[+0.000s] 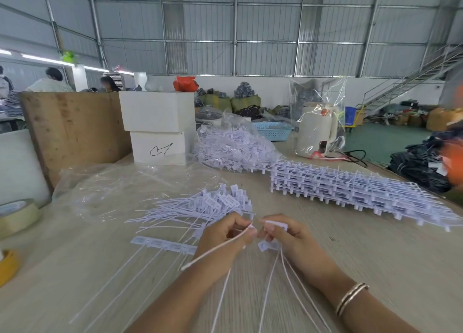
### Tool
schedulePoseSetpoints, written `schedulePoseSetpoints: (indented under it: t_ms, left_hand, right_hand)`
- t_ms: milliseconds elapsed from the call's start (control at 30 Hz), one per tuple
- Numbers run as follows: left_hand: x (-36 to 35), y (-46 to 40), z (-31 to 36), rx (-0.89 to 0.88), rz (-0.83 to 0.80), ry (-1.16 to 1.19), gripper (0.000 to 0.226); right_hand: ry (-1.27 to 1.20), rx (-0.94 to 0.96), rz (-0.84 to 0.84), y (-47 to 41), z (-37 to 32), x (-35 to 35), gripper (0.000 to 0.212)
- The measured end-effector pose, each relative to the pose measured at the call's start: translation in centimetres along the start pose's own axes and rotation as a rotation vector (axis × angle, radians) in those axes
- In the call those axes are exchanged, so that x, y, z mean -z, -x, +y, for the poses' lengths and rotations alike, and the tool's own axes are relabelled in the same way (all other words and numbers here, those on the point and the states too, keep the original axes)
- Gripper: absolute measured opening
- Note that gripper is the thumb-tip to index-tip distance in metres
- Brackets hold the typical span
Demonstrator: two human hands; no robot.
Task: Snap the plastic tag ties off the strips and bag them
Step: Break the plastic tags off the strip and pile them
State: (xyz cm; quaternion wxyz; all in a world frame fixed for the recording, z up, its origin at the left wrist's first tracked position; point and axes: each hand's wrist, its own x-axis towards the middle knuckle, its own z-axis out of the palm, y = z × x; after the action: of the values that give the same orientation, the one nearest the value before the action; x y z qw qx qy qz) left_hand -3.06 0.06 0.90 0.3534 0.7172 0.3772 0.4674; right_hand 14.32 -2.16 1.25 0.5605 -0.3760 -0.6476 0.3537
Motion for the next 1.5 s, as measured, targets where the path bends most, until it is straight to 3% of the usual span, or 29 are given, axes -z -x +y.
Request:
schedulePoseSetpoints:
  t_ms: [100,233,333,400,467,600,733,867,1033,1133,1300,1500]
  left_hand:
    - [0.1,0.0,-0.4,0.021,-0.003,-0.039,0.016]
    - [-0.4,0.5,-0.6,-0.07,-0.038,-0.304,0.02]
    - [-0.5,0.6,-0.1,-0.153,-0.064,-0.525,0.016]
    - [-0.7,0.8,0.3,-0.165,-0.068,-0.617,0.018]
    - [-0.9,1.1,0.6,-0.186,-0.05,-0.675,0.017]
    - [-0.9,1.0,1.1,-0.254,-0.004,-0.712,0.012]
    - [-1.1,0.9,1.3,-0.282,-0.037,-0.756,0.014]
    - [-1.2,1.0,1.0,-0.281,-0.091,-0.73,0.021]
    - [-1.3,0.9,1.0,-0.275,-0.07,-0.739,0.03]
    - [-1.2,0.9,1.0,-0.252,-0.034,-0.753,0.032]
    - [-0.8,1.1,1.4,-0.266,-0.059,-0.741,0.031]
    - [-0.5,0.9,1.1,-0.244,-0.08,-0.801,0.03]
  right_hand:
    - [-0.01,-0.081,0.06,0.0,0.1,0.3,0.012]
    - [0.601,-0.161,0.008,-0.2,0.9,0.1,0.016]
    - [0.787,-0.229,-0.012,-0.4,0.6,-0.3,0.011]
    - [0.832,-0.249,-0.013,-0.4,0.8,-0.3,0.024]
    - [0.708,-0.222,0.02,-0.3,0.6,-0.3,0.031]
    - [0.388,-0.134,0.02,0.1,-0.2,-0.4,0.012]
    - [0.521,-0.121,-0.116,0.1,0.0,-0.7,0.014]
    - [0.466,-0.079,-0.064,-0.1,0.4,-0.2,0.007]
    - [0.504,-0.129,-0.134,0.0,-0.1,-0.4,0.024]
    - [0.536,-0.096,-0.214,0.1,0.0,-0.7,0.009]
    - [0.218,-0.18,-0.02,-0.1,0.4,0.2,0.014]
    - [0.231,-0.247,-0.052,-0.1,0.5,0.1,0.021]
